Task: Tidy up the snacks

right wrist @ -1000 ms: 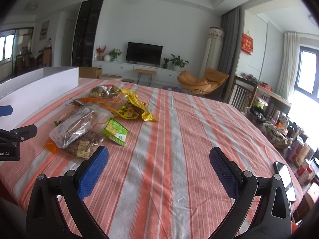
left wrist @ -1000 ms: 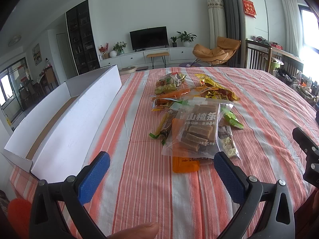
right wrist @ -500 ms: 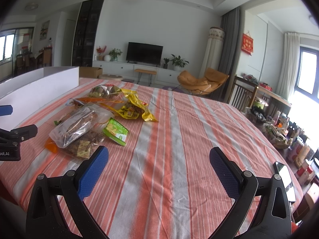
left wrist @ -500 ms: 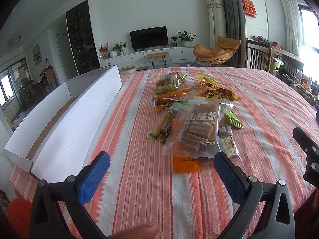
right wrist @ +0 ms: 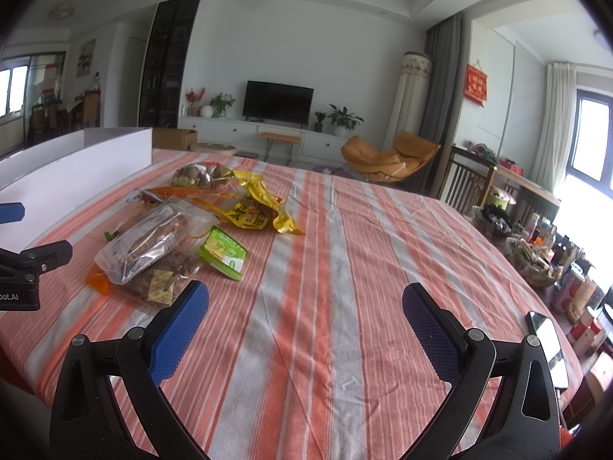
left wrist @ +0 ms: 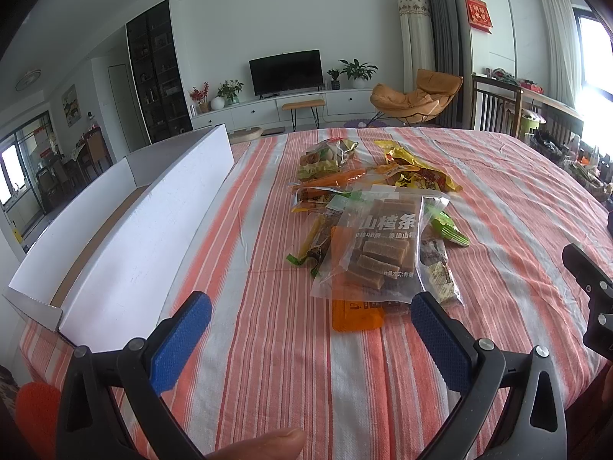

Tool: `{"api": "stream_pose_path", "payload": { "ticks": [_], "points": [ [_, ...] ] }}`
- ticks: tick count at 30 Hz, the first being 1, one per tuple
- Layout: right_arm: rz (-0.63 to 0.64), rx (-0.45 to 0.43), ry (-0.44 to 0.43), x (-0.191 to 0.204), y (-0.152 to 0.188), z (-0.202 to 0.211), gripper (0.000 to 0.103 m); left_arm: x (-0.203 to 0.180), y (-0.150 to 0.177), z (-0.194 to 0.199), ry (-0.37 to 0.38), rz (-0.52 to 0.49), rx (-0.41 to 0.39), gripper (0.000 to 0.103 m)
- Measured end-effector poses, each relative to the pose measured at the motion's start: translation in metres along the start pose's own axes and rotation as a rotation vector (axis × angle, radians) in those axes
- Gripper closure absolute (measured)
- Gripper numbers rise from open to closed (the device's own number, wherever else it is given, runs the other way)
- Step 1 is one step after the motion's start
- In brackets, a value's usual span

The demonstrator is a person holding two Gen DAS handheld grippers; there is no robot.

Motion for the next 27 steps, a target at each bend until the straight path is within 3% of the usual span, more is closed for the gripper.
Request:
{"api": "stream_pose_path", "payload": {
  "ticks": [27],
  "points": [
    [0.002, 0.003, -0.002, 0.0016, 0.0005, -0.0014, 0.001, 0.0014, 0.0012, 0.0000, -0.001, -0.002, 0.001, 0.000]
  ]
}}
Point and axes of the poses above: each gripper's, at about its wrist camera, not at the fingertips, and z roughly against the way its jaws point, x to its left, y to its underside, the point moved 4 cm from there along -z, roughly the way its jaws point, and after that the axes turned 2 degrees about -z, right-handed, at the moved point
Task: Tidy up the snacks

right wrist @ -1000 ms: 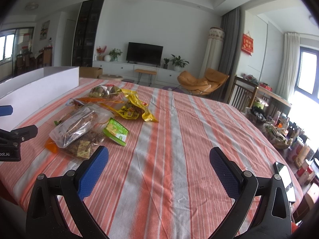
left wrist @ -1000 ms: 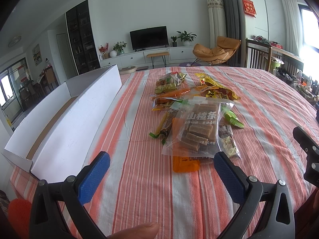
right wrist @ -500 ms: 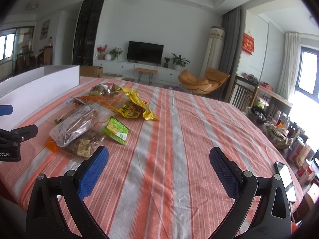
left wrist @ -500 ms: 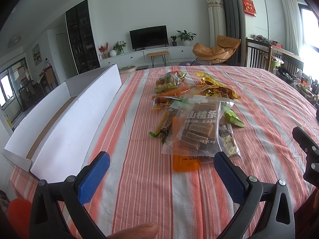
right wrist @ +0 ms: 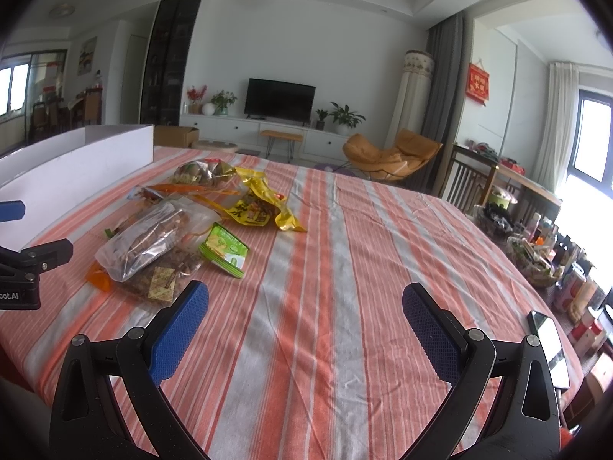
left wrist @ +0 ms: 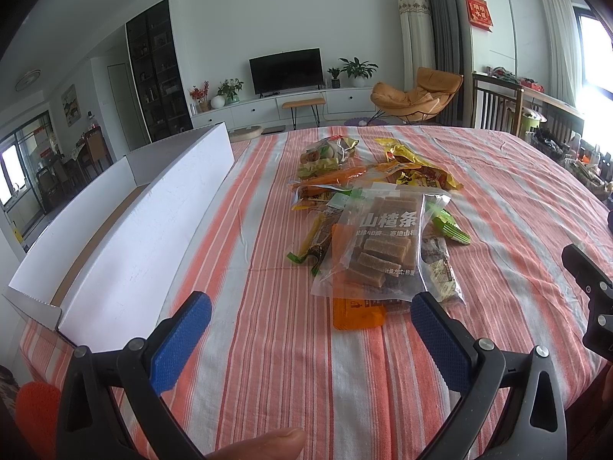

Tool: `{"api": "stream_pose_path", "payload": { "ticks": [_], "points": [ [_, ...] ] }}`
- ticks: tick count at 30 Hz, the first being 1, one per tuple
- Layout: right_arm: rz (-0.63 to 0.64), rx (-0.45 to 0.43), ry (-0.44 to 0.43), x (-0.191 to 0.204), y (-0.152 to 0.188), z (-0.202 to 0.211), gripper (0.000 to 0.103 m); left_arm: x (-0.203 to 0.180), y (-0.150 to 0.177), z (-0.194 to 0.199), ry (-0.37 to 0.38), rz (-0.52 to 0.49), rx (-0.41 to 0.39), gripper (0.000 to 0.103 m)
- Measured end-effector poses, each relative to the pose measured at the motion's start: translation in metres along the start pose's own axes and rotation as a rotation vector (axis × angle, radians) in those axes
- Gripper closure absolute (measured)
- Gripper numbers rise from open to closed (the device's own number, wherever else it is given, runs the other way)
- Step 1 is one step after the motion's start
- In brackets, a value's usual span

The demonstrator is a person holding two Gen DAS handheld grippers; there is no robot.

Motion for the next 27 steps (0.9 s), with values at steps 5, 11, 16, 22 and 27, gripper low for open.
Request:
{"api": "stream_pose_path", "payload": {
  "ticks": [5, 11, 16, 22, 27],
  "points": [
    [0.001, 0.000, 0.000, 0.0000, -0.0002, 0.0000, 0.001, 0.0011, 0.0021, -0.0003, 0.000, -0.002, 0.003, 0.000],
    [0.004, 0.005, -0.005, 0.0026, 0.0040, -0.0031, 0.001, 0.0057, 0.0079, -0.0011, -0.002, -0.004, 0.014, 0.000],
    [0.006, 0.008, -0.006, 0.0034, 0.0056, -0.0040, 0.001, 0.0054, 0.0079, 0.0008, -0.004, -0.007, 0.017, 0.000],
    [0.008, 0.010, -0.008, 0.0040, 0.0068, -0.0050, 0.001, 0.0034, 0.0060, 0.0018, -0.006, -0.010, 0.020, 0.000],
    [0.008, 0.011, -0.007, 0.0041, 0.0065, -0.0052, 0.001, 0.0055, 0.0080, 0.0022, -0.007, -0.012, 0.024, 0.000]
  ]
}}
Point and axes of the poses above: each gripper's, at about its wrist camera, not at the fingertips, and z roughly against the way its jaws point, x to its left, y to its underside, the point moved 4 cm from there along -z, roughly the way its jaws point, and after that the axes turned 2 degrees about -z, right-handed, at the moved point
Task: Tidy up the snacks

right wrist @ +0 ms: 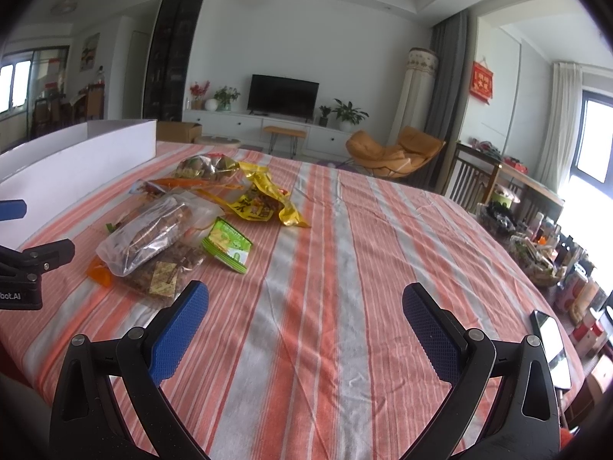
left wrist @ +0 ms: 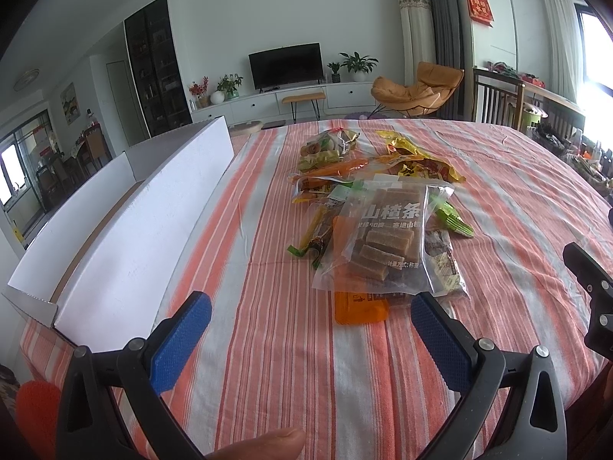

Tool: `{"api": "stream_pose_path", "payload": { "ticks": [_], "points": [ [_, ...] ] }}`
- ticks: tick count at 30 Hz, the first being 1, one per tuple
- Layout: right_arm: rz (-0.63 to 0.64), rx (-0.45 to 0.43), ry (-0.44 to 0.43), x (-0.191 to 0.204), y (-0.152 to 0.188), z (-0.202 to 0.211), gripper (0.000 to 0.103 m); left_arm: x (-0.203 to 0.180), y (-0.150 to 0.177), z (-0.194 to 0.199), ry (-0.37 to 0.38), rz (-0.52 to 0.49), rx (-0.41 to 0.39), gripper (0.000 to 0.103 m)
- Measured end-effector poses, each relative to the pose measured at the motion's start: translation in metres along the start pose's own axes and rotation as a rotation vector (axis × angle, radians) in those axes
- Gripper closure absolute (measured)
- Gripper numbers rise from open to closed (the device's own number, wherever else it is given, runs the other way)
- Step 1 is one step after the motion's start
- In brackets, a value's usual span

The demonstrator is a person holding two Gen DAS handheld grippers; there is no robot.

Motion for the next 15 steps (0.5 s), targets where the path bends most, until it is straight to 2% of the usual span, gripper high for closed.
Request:
{"api": "stream_pose_path", "payload": {
  "ticks": [15],
  "points": [
    [0.005, 0.005, -0.003, 0.0030, 0.0024, -0.0025, 0.001, 0.0001, -0.0007, -0.0009, -0.005, -0.006, 0.016, 0.000]
  ]
}}
Point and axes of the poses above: each gripper's, at about its wrist camera, not at the fingertips, and z roughly against the way its jaws point, x to its left, y to its underside, the point moved 4 cm from there along -z, roughly the way its jaws point, and after that the axes turned 2 degrees about -z, right-handed, at the moved point
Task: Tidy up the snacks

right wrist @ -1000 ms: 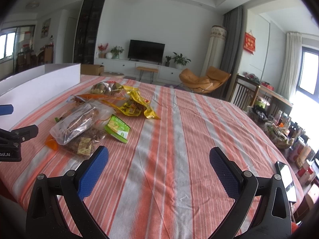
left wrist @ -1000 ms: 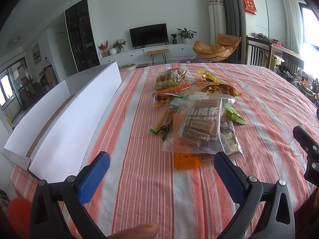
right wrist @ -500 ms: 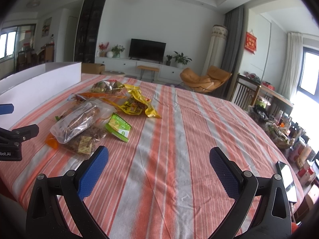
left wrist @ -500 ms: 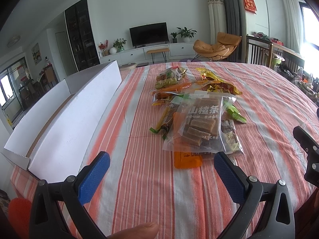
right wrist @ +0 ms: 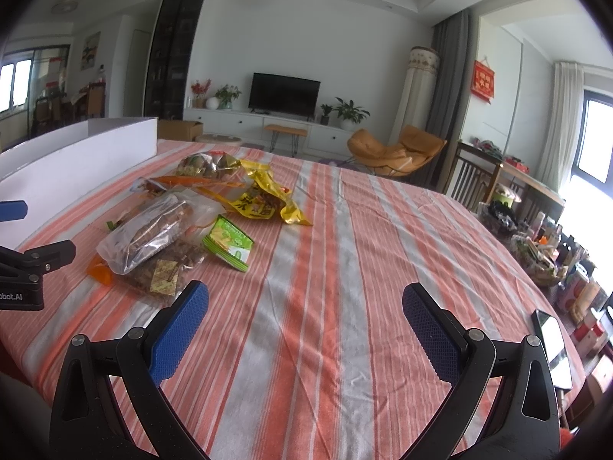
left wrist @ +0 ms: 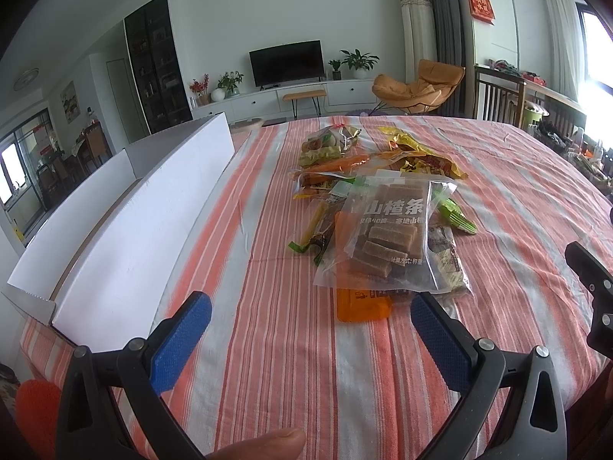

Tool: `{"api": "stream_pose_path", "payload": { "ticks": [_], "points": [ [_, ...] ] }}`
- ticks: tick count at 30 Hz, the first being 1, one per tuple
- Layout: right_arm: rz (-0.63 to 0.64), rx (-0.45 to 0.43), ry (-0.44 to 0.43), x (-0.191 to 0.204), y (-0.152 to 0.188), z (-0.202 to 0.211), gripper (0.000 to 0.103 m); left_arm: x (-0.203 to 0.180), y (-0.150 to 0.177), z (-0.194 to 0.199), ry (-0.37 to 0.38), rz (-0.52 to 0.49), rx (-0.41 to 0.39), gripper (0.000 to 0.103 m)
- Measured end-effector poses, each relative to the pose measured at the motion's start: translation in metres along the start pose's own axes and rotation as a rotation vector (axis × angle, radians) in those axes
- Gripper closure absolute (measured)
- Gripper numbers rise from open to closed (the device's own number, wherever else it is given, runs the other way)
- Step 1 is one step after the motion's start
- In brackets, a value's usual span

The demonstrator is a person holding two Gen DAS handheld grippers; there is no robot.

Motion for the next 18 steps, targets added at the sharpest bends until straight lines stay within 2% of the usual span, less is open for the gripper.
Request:
{"api": "stream_pose_path", "payload": {
  "ticks": [18],
  "points": [
    [0.001, 0.001, 0.001, 0.0004, -0.0006, -0.0008, 0.001, 0.0009, -0.0006, -0.0009, -0.003, 0.000, 0.005, 0.000]
  ]
}}
Point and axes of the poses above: each gripper's, at about its wrist camera, not at the fingertips, and z roughly against the way its jaws point, x to its left, y to its underside, the point moved 4 cm from there along -z, roughly the way its jaws point, and after that the axes turned 2 degrees about -z, right-handed, at the moved point
